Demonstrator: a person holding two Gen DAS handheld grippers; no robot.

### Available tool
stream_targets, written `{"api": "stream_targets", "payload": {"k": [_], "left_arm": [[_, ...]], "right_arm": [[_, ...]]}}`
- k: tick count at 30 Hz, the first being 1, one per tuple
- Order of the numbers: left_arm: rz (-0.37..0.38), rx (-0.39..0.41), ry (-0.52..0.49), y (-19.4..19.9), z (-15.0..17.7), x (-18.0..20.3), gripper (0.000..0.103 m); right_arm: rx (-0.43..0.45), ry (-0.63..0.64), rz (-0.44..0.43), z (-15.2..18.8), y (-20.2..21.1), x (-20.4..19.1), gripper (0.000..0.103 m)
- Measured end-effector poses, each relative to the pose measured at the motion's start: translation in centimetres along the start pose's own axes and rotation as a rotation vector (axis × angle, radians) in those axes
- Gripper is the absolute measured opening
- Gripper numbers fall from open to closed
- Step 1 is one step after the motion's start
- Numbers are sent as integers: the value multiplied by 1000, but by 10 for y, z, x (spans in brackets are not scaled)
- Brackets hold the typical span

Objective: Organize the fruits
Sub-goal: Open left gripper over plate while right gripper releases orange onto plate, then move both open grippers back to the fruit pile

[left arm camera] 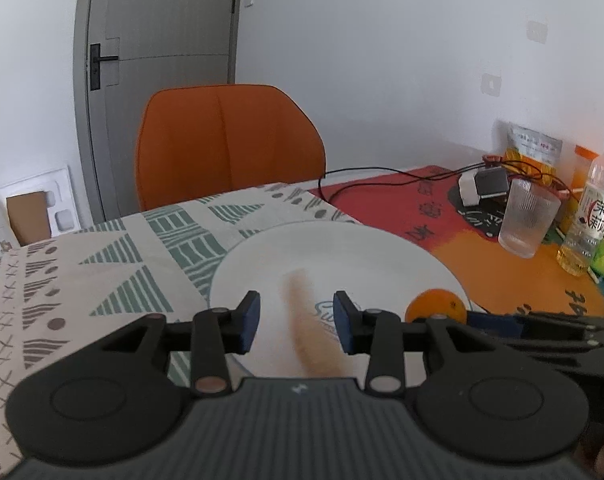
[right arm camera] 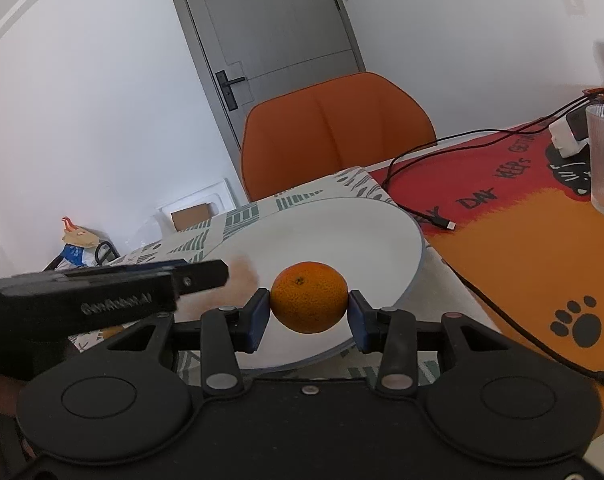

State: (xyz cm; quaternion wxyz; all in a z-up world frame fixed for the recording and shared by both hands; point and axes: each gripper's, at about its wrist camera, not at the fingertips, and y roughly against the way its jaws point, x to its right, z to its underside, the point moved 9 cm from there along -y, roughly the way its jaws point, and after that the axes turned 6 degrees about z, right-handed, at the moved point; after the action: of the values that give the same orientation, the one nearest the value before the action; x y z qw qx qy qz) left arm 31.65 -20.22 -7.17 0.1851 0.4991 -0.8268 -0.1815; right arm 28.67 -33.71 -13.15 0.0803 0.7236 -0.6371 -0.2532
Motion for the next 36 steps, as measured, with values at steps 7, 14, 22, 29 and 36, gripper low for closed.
{"api": "stream_targets", "payload": {"k": [7,14,22,29,36], "left_arm": [[-20,15,21,27,1,-12,41],[-46,64,52,67,-1,-24,79],[-105,133,106,109,-4,-47,82],[-165,159,141,135,1,-63,86],[-208,182,162,160,7,-75,92]], "right_arm": [[32,1,11,-4,7,-2,57],[84,6,-1,-10,22,-10,91],[122,35,-12,-15,38,-25,103],[118,51,-39,-14,48,-37,103],[119,71,-66,-14,57,-53,103]]}}
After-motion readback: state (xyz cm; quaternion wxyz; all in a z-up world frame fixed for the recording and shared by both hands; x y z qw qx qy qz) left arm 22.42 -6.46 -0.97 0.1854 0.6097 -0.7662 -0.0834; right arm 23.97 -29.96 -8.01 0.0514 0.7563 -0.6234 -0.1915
